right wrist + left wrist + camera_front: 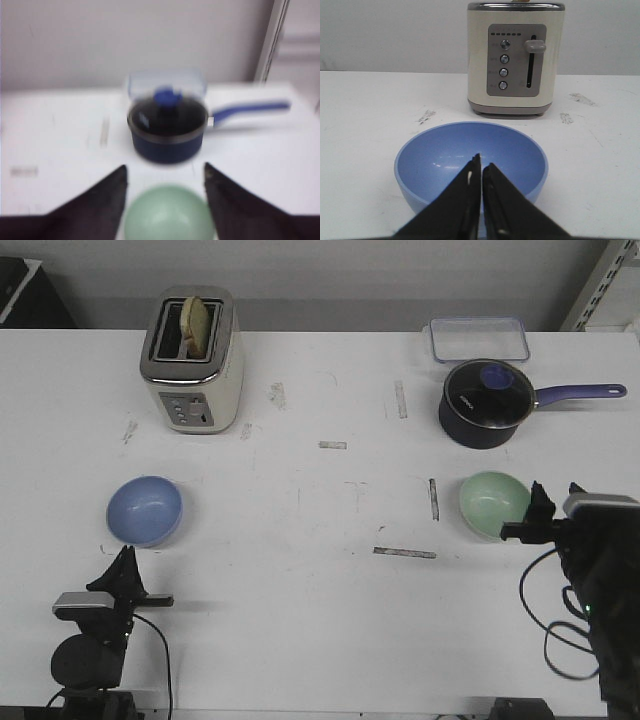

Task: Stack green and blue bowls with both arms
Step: 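Move the right gripper to the pale green bowl rim and grasp it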

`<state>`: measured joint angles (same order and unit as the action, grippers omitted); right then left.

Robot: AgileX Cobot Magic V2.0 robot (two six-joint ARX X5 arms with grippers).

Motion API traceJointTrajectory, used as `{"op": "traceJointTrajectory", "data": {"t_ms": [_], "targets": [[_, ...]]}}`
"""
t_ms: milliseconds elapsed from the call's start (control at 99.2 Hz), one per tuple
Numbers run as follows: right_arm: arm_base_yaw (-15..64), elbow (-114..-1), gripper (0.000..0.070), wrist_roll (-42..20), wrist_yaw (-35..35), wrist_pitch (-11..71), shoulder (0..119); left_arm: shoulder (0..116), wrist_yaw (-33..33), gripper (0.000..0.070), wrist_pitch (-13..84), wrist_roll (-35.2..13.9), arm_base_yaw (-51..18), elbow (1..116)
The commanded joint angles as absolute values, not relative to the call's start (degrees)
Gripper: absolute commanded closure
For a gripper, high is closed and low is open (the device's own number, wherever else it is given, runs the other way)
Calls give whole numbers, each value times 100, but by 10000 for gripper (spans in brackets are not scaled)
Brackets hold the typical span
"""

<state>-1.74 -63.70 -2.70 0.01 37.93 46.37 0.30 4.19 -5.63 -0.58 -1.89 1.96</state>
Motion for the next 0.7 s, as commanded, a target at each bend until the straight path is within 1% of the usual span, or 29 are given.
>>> {"op": "traceJointTrajectory", "data": {"t_ms": [0, 121, 262, 363, 494, 686], "targets": [[-237, -6630, 275, -86, -23, 4143, 5214, 19, 410, 699, -644, -71, -189, 75], [-449, -6716, 272, 167, -217, 4333, 5898, 19, 410, 699, -591, -71, -189, 73], [-897, -6716, 268, 471, -521, 4521, 6674, 19, 408, 699, -567, -71, -189, 75], [-1210, -6716, 268, 740, -578, 4600, 7185, 19, 408, 699, -567, -75, -189, 75], [-1516, -6716, 268, 934, -626, 4580, 7780, 19, 408, 699, -567, -93, -189, 75], [-1614, -6716, 269, 1083, -624, 4477, 8552, 19, 408, 699, -567, -93, -189, 75]]}}
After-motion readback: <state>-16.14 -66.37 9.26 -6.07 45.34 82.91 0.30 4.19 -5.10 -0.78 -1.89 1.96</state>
